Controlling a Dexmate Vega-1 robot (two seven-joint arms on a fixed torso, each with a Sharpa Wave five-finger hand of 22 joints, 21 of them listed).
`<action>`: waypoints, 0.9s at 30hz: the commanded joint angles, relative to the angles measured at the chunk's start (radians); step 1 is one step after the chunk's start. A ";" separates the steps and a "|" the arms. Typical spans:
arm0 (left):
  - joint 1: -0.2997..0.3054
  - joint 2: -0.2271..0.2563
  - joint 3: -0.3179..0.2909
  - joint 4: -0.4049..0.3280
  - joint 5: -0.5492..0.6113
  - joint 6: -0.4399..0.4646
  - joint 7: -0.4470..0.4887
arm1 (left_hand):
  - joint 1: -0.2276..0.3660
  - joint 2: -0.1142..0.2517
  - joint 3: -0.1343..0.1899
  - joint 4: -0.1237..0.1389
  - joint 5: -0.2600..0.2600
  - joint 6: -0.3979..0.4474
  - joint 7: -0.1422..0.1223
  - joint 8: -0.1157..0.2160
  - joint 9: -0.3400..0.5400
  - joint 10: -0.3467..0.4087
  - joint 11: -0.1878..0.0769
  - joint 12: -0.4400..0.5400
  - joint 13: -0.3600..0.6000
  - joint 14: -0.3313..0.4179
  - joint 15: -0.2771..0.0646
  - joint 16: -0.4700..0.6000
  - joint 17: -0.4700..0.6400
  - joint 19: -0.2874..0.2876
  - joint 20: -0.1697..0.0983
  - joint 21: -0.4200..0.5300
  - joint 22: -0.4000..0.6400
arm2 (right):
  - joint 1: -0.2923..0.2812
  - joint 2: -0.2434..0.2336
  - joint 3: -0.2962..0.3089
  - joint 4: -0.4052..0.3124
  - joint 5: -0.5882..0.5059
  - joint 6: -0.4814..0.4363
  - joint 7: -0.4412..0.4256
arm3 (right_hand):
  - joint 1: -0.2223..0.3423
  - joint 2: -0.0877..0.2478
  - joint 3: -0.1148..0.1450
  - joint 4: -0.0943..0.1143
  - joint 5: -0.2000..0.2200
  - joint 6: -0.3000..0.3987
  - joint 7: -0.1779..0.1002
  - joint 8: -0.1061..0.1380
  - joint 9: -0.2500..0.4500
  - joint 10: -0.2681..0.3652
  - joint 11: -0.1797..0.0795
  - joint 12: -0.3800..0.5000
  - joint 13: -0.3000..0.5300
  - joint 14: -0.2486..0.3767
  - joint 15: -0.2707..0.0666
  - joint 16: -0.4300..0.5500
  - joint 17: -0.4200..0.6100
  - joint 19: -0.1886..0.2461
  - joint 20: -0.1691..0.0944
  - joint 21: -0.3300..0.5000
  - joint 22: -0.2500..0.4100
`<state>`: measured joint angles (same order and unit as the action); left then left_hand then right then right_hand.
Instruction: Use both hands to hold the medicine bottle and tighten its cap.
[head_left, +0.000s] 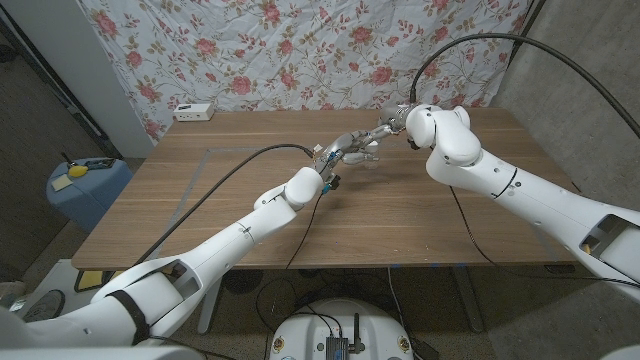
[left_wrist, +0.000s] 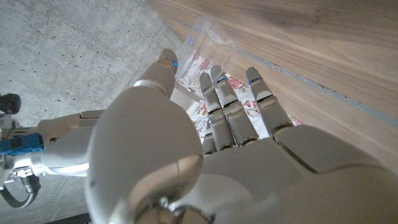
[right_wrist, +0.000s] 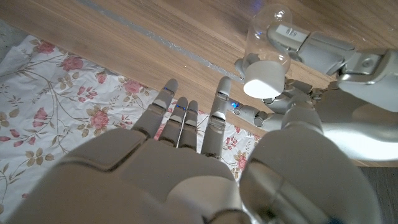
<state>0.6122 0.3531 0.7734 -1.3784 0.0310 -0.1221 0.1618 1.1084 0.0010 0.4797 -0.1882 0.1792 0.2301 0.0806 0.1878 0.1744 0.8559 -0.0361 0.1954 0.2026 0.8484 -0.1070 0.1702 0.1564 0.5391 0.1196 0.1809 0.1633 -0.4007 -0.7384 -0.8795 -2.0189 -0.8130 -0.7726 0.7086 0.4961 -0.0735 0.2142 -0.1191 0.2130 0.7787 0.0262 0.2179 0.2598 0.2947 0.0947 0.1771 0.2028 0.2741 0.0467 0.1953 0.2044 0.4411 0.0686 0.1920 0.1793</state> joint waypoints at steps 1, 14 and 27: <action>-0.001 -0.002 0.001 0.004 -0.002 0.003 0.001 | 0.001 0.012 0.036 0.033 0.008 -0.003 -0.004 -0.003 0.002 0.109 -0.105 0.007 0.002 -0.007 -0.049 0.003 0.004 -0.007 0.002 0.002 0.002 | 0.028 -0.012 0.023 0.012 0.100 0.041 0.044 | 0.037 0.005 0.016 -0.022 -0.010 -0.041 0.007 -0.008 0.007 -0.034 0.007 0.000 0.003 -0.024 0.008 -0.007 0.000 -0.019 0.005 -0.003 0.001; -0.006 -0.004 0.002 0.012 -0.003 0.001 0.000 | 0.000 0.012 0.036 0.033 0.008 -0.003 -0.003 -0.002 0.002 0.109 -0.105 0.007 0.002 -0.007 -0.049 0.003 0.005 -0.007 0.003 0.003 0.002 | 0.058 -0.025 0.007 0.016 0.144 0.054 0.048 | 0.109 0.013 0.048 -0.051 -0.017 -0.095 -0.002 -0.013 0.010 -0.081 0.013 0.003 0.004 -0.049 0.014 -0.005 -0.002 -0.030 0.007 0.001 -0.001; -0.006 -0.003 0.001 0.010 -0.003 0.000 0.000 | 0.000 0.013 0.036 0.033 0.008 -0.004 -0.004 -0.003 0.002 0.110 -0.104 0.008 0.002 -0.006 -0.052 0.004 0.005 -0.007 0.001 0.003 0.002 | 0.081 -0.028 -0.012 0.026 0.165 0.064 0.054 | 0.220 0.011 0.090 -0.068 -0.014 -0.121 -0.030 -0.008 0.008 -0.108 0.002 0.008 0.004 -0.069 0.009 -0.003 -0.004 -0.038 0.006 0.002 -0.002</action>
<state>0.6078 0.3496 0.7748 -1.3685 0.0283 -0.1221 0.1618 1.1055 0.0039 0.4797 -0.1883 0.1823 0.2245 0.0751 0.1878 0.1744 0.8545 -0.0375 0.1971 0.2018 0.8431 -0.1017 0.1703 0.1568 0.5391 0.1196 0.1809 0.1633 -0.3390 -0.7632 -0.8789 -2.0012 -0.6717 -0.7184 0.7571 0.6946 -0.0614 0.2933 -0.1869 0.1981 0.6653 0.0011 0.2072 0.2670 0.1961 0.1002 0.1815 0.2026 0.2114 0.0549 0.1878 0.2000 0.4109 0.0738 0.1921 0.1767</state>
